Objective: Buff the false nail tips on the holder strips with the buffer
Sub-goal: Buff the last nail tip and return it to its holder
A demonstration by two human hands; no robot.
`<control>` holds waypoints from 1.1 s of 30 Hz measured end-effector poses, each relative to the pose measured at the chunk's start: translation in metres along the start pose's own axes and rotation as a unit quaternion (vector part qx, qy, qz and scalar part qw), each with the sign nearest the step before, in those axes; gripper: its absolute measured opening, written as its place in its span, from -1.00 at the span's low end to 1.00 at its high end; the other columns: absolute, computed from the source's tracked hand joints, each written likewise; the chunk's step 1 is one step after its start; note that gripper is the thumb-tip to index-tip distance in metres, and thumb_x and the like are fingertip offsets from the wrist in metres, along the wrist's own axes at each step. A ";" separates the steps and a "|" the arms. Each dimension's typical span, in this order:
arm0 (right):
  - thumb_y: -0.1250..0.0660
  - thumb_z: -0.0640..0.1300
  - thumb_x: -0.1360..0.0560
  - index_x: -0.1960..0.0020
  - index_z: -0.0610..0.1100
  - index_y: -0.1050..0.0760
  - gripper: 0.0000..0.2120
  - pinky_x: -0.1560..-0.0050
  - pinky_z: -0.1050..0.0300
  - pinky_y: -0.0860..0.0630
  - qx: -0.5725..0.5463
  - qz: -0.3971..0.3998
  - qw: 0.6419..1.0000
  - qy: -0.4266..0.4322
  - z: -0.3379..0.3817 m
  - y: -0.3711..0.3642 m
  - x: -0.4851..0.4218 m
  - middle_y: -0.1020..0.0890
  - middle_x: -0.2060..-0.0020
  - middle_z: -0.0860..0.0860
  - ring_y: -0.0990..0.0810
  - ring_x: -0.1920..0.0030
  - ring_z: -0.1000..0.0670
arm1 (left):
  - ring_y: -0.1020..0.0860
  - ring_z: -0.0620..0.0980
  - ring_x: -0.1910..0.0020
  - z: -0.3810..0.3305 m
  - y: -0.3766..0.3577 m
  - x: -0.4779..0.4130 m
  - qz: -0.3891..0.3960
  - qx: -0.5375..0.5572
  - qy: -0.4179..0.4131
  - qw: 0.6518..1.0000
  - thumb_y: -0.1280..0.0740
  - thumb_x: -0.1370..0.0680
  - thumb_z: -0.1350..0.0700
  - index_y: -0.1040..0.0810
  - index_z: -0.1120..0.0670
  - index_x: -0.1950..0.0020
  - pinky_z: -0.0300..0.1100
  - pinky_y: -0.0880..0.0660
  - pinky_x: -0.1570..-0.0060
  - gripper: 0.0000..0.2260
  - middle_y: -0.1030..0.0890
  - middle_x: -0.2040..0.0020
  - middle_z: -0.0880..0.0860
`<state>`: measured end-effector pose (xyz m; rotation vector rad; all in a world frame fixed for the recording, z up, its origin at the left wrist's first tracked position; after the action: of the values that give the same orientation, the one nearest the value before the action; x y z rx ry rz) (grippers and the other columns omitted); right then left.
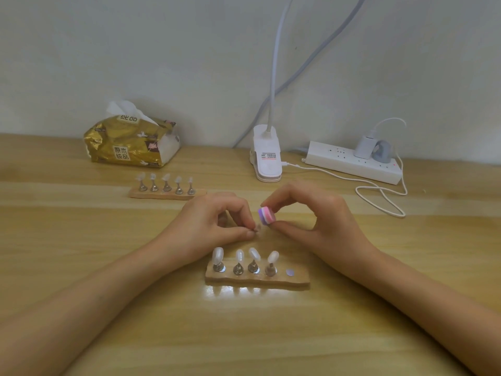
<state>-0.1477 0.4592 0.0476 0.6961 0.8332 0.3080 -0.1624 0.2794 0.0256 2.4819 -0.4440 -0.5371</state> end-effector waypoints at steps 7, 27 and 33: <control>-0.49 -0.29 -0.48 0.04 -0.20 -0.62 -0.92 -0.04 0.37 -0.47 -0.010 -0.021 1.000 -0.016 0.000 0.002 0.001 -0.68 0.13 0.04 -0.64 0.05 0.11 | -0.44 -0.18 0.33 -0.001 0.001 0.000 0.002 0.001 0.000 1.000 -0.54 -0.41 0.19 -0.65 0.03 0.24 -0.32 -0.35 0.29 -0.89 -0.64 0.22 -0.14; -0.50 -0.26 -0.48 0.08 -0.22 -0.63 -0.94 -0.02 0.42 -0.45 -0.025 -0.004 0.999 -0.022 -0.002 -0.001 0.002 -0.70 0.15 0.03 -0.64 0.09 0.14 | -0.41 -0.18 0.35 -0.002 0.001 0.001 -0.002 -0.003 0.004 1.000 -0.55 -0.40 0.18 -0.64 0.00 0.26 -0.32 -0.34 0.30 -0.86 -0.60 0.25 -0.11; -0.50 -0.28 -0.47 0.08 -0.23 -0.62 -0.93 -0.02 0.36 -0.50 -0.027 -0.002 0.999 -0.039 -0.003 -0.001 0.002 -0.69 0.14 0.02 -0.65 0.08 0.13 | -0.42 -0.20 0.36 -0.002 0.000 0.001 -0.001 -0.003 0.001 1.000 -0.55 -0.40 0.20 -0.64 0.01 0.26 -0.36 -0.32 0.31 -0.86 -0.60 0.25 -0.11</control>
<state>-0.1484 0.4612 0.0445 0.6520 0.7501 0.2973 -0.1603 0.2796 0.0267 2.4779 -0.4389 -0.5367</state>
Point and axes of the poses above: each hand's wrist, its own x-axis away from the middle knuckle, its own y-axis out of the back of the hand, z = x × y, the point moved 4 cm from there along -x, towards the middle knuckle
